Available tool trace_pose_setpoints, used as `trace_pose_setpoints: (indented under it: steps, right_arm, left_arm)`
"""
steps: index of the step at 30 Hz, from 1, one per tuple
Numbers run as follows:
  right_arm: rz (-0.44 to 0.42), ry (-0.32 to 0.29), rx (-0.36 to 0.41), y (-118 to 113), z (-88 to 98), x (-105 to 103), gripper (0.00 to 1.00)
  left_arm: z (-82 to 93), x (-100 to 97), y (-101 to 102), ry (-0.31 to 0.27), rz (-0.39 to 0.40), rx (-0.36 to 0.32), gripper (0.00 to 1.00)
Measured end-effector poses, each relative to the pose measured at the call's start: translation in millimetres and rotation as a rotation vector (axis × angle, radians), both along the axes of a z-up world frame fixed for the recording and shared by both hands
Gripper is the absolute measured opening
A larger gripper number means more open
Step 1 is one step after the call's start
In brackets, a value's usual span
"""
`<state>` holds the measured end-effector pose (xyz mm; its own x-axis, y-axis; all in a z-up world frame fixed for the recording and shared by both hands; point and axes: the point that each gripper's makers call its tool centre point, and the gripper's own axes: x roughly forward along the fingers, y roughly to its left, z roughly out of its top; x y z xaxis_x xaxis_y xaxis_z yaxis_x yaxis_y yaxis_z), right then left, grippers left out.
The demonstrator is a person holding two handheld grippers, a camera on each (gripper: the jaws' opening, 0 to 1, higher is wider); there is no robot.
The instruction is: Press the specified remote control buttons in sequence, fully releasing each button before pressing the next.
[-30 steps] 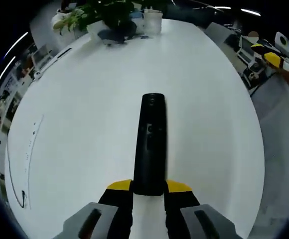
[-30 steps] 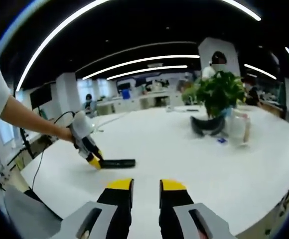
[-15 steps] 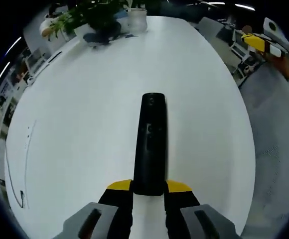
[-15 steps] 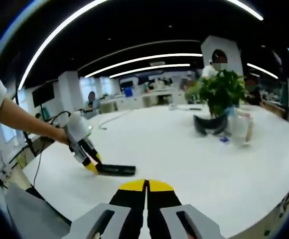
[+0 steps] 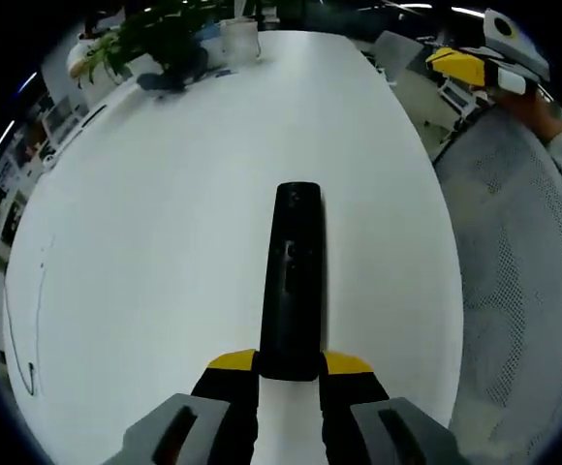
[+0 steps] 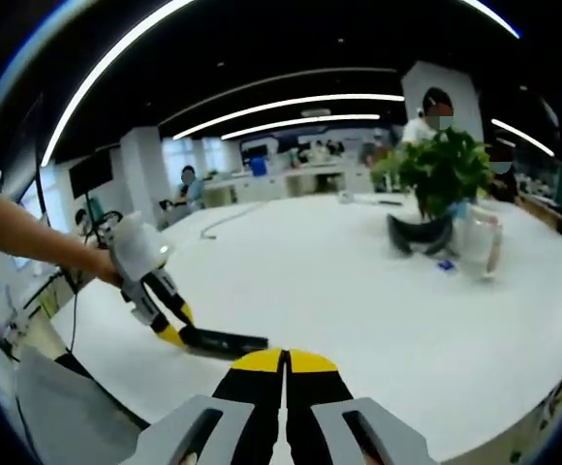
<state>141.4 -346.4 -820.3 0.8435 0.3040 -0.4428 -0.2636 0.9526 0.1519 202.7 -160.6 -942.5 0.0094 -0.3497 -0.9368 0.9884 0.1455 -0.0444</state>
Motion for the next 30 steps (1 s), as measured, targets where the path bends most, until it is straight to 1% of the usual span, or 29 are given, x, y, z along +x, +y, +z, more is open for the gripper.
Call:
trace_pose_setpoints:
  steps: [3,7,11,14,17,19,21,24,30]
  right_arm:
    - [0.004,0.021,-0.001,0.9,-3.3,-0.7,0.0]
    - [0.018,0.032,-0.012,3.9,-5.4,-1.5,0.0]
    - [0.034,0.047,-0.01,6.9,-7.4,-2.7,0.0]
    - [0.052,0.068,-0.013,10.6,-10.4,-4.3,0.0]
    - [0.055,0.073,-0.011,10.9,-11.1,-4.7,0.0]
    - [0.055,0.092,-0.009,10.2,-14.2,-5.1,0.0]
    - [0.062,0.092,0.004,12.2,-13.1,-6.0,0.0]
    - [0.066,0.096,0.002,12.5,-14.0,-6.6,0.0]
    - [0.078,0.104,0.009,14.7,-14.3,-7.4,0.0]
  left_arm:
    - [2.2,-14.6,-2.4,0.005,-0.017,-0.011,0.22]
    - [2.7,-32.0,-3.9,0.012,-0.029,-0.015,0.22]
    - [2.7,-41.5,-3.6,0.019,-0.013,-0.021,0.22]
    - [2.9,-51.2,-1.4,0.019,-0.013,-0.02,0.22]
    - [4.2,-61.5,-0.4,0.023,-0.005,-0.028,0.22]
    - [3.6,-69.2,-1.0,0.032,0.002,-0.037,0.22]
    - [3.2,-75.5,-2.2,0.039,0.004,-0.043,0.22]
    - [0.5,-91.5,-4.0,0.043,-0.008,-0.042,0.22]
    - [-2.6,-106.9,-5.4,0.048,-0.001,-0.045,0.22]
